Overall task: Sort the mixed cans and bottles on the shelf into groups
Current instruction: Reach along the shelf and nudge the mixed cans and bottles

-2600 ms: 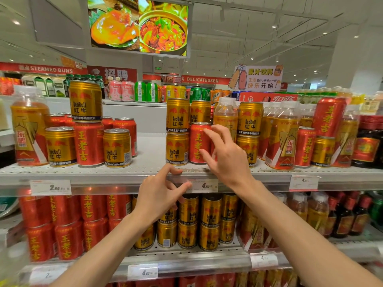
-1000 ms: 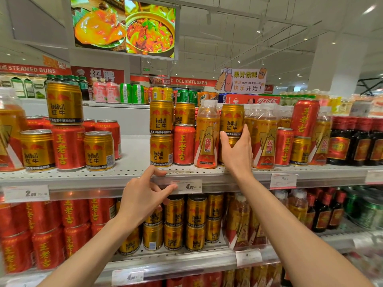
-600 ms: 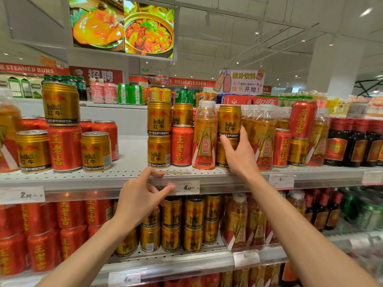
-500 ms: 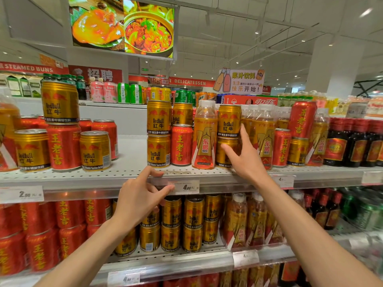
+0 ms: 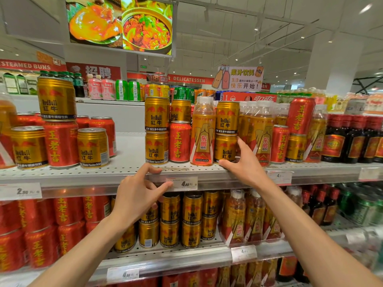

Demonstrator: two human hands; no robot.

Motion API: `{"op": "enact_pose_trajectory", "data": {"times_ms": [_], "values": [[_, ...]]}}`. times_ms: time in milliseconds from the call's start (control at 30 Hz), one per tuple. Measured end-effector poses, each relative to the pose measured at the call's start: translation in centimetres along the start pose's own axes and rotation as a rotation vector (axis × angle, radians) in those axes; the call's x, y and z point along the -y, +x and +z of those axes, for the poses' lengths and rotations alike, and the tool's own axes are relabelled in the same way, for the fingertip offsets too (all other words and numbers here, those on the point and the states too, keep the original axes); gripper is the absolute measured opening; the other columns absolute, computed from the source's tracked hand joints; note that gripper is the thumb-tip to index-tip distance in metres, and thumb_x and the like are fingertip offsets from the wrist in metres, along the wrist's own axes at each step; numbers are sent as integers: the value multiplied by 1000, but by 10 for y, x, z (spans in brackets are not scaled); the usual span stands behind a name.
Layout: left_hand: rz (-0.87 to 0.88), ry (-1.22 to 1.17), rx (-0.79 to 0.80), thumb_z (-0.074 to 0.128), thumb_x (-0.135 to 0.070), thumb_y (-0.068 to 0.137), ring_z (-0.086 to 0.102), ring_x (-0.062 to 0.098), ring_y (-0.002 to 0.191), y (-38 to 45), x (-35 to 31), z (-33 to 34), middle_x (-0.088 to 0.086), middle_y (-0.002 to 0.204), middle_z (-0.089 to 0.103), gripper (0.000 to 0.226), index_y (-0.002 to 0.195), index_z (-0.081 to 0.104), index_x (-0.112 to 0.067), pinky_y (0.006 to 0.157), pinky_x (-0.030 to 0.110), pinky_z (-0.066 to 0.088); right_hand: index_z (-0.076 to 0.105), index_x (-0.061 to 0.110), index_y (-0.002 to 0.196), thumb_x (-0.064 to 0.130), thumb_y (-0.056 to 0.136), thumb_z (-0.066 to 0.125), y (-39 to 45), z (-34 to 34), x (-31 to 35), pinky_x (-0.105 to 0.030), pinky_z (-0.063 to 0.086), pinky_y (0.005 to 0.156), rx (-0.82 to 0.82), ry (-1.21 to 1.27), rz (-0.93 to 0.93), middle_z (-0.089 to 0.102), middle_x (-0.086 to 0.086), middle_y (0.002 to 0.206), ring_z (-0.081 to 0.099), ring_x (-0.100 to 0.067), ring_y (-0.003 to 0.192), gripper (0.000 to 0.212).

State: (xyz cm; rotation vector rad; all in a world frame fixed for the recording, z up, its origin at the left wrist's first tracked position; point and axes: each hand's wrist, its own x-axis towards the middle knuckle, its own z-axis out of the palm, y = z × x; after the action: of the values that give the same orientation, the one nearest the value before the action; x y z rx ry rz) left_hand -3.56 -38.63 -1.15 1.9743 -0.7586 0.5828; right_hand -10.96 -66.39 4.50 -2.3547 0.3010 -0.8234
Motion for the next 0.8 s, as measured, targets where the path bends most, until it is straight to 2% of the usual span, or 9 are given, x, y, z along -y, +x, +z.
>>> {"op": "enact_pose_trajectory", "data": {"times_ms": [133,267,400,600,700,800], "values": [[4,6,-3,80,-47,83,67,0,46,0,0,0,-13,49,70,34,103,58,-31,73,36,62,26,28,154,57,71,77,0,2,-2,-51,49,107,-18,25,34,47,1,151,56,-22,129,102],[-7,13,2,80,-46,83,67,-1,46,0,0,0,-14,50,70,33,103,58,-31,74,36,61,22,21,158,44,83,79,-3,7,-1,-49,46,109,-61,-31,49,39,-3,155,52,-26,132,97],[-3,39,-7,80,-48,84,67,-1,47,-1,0,1,-14,50,70,34,104,58,-31,74,37,61,19,21,160,49,88,72,-6,13,-3,-46,43,111,-93,-86,23,40,-5,155,46,-25,138,94],[4,111,-26,74,-56,84,67,-1,49,-3,2,4,-13,49,68,38,110,57,-34,71,37,62,18,15,160,52,102,46,-32,25,-15,-42,27,122,-150,-193,-57,32,-4,163,30,-21,149,75],[37,167,-63,67,-62,85,69,7,54,-7,4,7,-14,52,66,44,117,57,-33,68,40,62,28,16,158,51,102,44,-54,28,-27,-34,14,124,-176,-288,-137,31,-1,164,20,-16,152,68],[64,230,-93,61,-61,88,68,12,54,-14,3,10,-14,55,66,48,126,57,-32,64,40,62,20,18,161,51,101,46,-79,34,-44,-39,9,126,-161,-396,-254,13,2,169,3,-13,156,73]]}}
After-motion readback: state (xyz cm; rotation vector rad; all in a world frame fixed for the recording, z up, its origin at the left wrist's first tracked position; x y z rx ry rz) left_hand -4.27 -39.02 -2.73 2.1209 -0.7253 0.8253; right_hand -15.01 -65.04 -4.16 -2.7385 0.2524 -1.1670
